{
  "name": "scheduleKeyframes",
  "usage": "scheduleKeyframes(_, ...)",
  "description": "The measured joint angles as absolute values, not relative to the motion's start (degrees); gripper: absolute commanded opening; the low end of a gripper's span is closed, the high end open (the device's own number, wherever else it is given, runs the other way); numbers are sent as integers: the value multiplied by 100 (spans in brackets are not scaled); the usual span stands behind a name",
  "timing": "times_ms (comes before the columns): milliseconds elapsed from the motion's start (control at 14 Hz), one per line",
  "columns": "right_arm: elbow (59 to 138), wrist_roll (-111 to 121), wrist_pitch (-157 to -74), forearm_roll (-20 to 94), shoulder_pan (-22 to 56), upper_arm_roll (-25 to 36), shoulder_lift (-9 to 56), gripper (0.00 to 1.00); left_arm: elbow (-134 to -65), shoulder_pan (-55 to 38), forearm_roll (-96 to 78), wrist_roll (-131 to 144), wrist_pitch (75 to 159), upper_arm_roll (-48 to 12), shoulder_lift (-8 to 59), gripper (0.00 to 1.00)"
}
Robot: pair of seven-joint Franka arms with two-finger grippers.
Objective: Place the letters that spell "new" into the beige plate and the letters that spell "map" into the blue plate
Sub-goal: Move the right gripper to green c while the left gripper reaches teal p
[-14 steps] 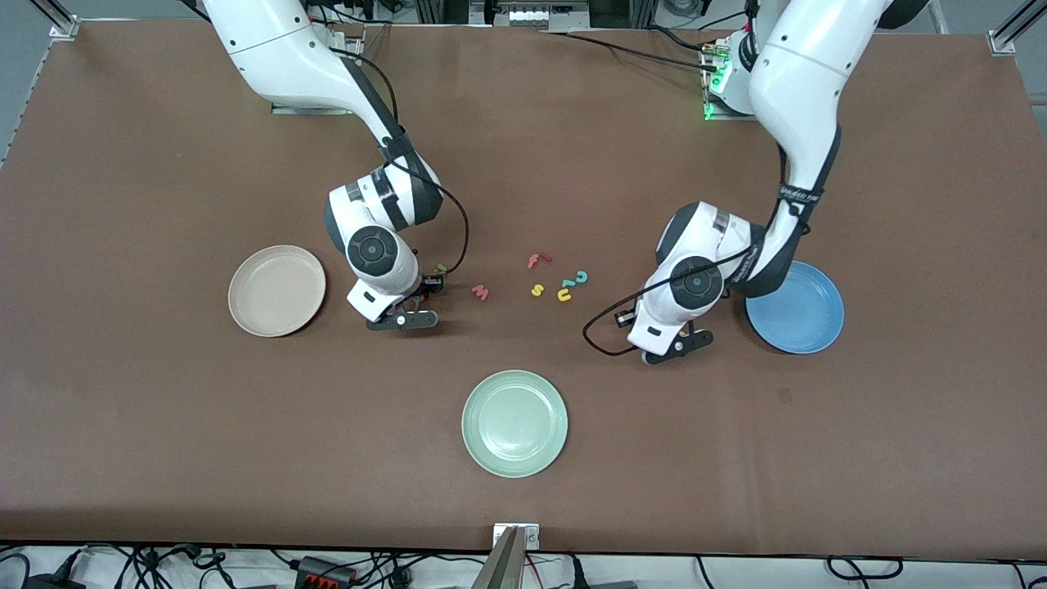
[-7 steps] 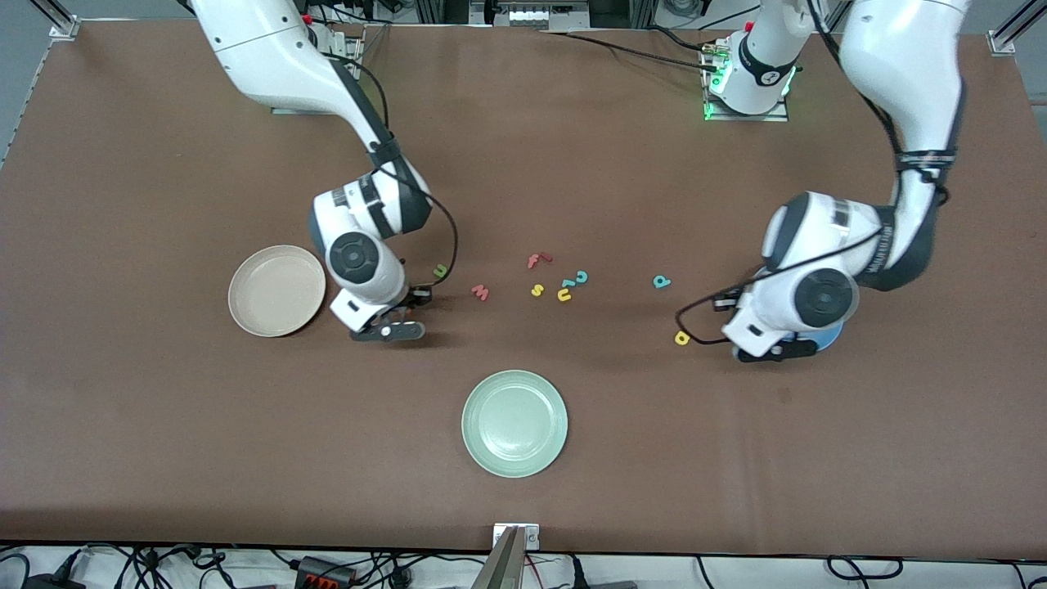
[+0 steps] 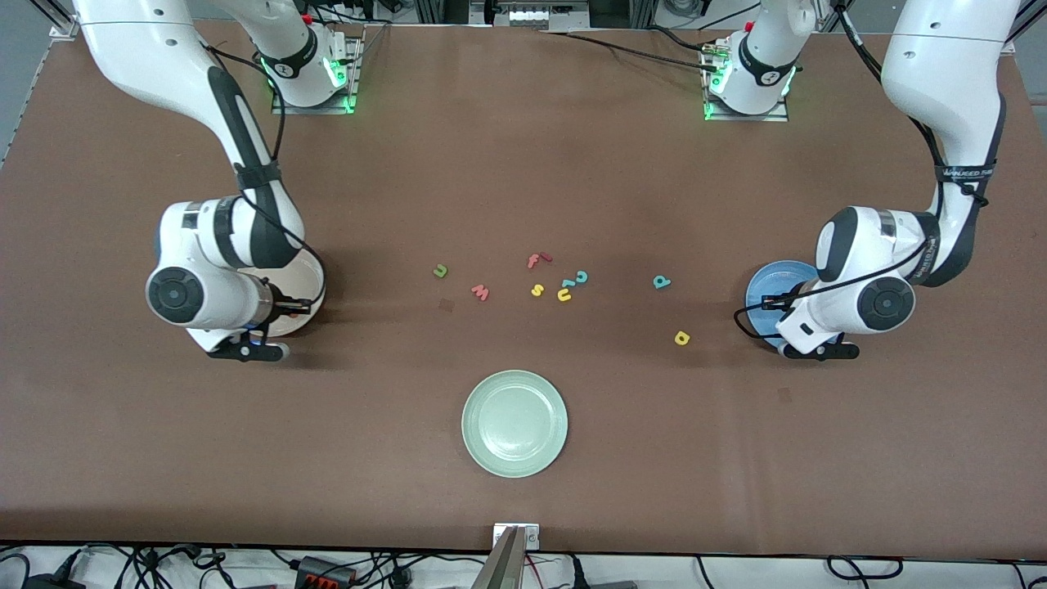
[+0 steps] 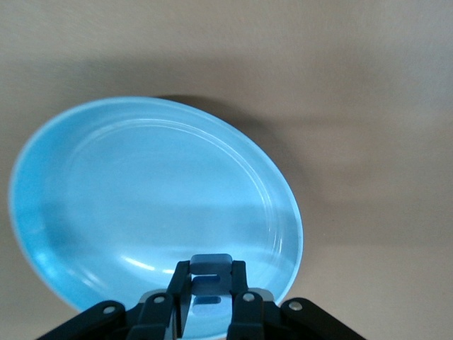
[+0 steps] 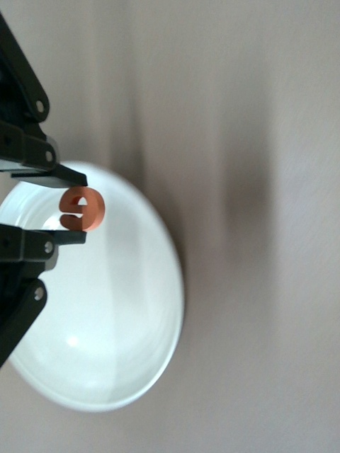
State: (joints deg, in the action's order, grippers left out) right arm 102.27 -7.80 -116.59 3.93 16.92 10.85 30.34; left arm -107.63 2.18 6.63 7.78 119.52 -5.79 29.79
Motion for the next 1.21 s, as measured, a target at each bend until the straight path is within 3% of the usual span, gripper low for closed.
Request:
scheduleKeyframes(71, 10365, -738, -11654, 359, 1697, 1147, 2995, 68, -10846, 216, 663, 771, 12040, -598, 2979, 100)
scheduleKeyframes(143, 10468, -710, -11659, 303, 1701, 1206, 2979, 100, -10868, 214, 664, 768, 12068, -616, 2978, 100)
scheduleKeyframes(500, 10557, -707, -11690, 266, 1856, 1332, 2944, 100, -10777, 197, 666, 749, 11797, -926, 2734, 100)
scheduleKeyframes(857, 10569, -1230, -11931, 1139, 3077, 1294, 2923, 100, -10815, 119, 667, 713, 11562, -2007, 2425, 100)
scheduleKeyframes(1071, 10609, -2039, -12199, 1309, 3645, 1286, 2956, 87, -11054, 94, 671, 83, 11904, -2461, 2426, 100)
scheduleKeyframes(1214, 10649, -2812, -12463, 1327, 3991, 1281, 3029, 84, -11407, 91, 723, -287, 12399, -2644, 2427, 100)
